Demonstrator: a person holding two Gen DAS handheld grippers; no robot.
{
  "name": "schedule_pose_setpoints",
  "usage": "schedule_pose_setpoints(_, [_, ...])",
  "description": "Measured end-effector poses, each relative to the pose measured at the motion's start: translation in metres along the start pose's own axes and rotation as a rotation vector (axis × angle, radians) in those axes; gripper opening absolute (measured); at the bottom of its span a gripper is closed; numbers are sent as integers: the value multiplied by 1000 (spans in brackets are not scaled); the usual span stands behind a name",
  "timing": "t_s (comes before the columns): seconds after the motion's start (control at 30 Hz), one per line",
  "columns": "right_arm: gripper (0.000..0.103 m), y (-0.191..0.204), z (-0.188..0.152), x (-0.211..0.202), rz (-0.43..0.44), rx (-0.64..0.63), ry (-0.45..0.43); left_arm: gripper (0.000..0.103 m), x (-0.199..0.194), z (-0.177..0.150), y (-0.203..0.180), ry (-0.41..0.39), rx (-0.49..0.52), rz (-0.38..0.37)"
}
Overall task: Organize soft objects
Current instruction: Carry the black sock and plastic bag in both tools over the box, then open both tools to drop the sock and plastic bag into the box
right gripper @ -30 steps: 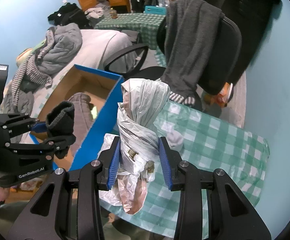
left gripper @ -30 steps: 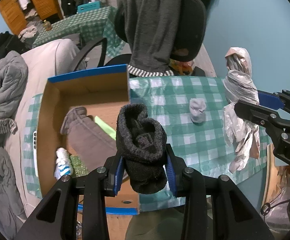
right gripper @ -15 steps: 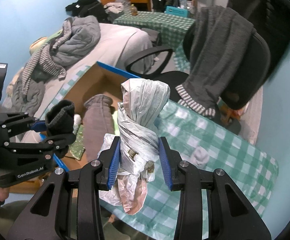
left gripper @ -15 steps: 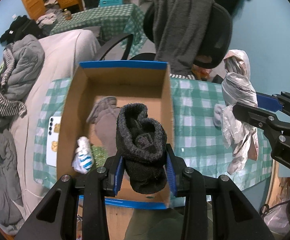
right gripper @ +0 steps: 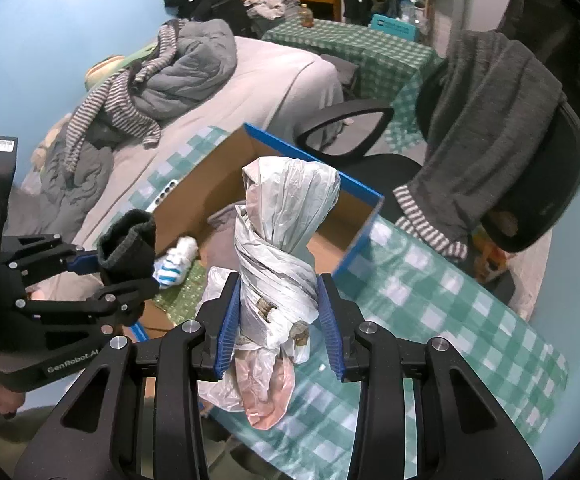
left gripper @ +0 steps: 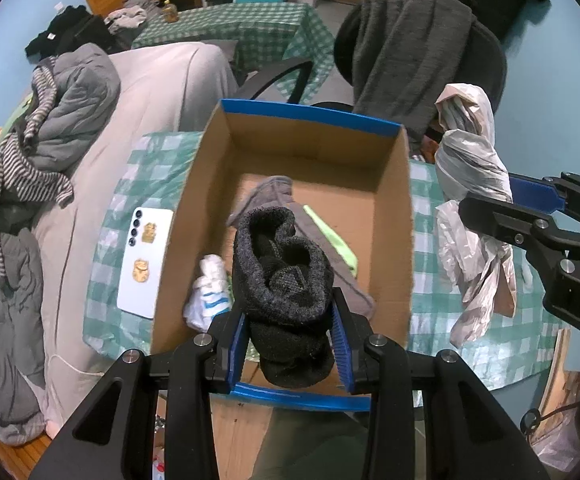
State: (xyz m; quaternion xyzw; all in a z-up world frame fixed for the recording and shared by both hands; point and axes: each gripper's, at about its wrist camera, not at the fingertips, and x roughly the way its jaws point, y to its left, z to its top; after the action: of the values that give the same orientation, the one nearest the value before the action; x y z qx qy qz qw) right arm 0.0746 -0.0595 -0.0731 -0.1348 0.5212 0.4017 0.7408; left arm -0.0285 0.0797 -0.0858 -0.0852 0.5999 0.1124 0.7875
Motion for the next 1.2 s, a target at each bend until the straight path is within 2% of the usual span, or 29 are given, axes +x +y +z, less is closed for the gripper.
schedule_pose_setpoints(0.43, [37,17,20,37,17,-23,46,37,22,11,25,22,-25,8])
schedule_pose_setpoints(0.77, [37,16,29,67,15,8,84,37,48,24,31,63,-24,-20])
schedule_pose_setpoints(1.07, [37,13,33,77,12,35,89,38,60,31,34,91,-21,-23])
schedule_pose_setpoints(1.2, [41,13,34,82,8,40,98,40,60,33,33,92,-10,-24])
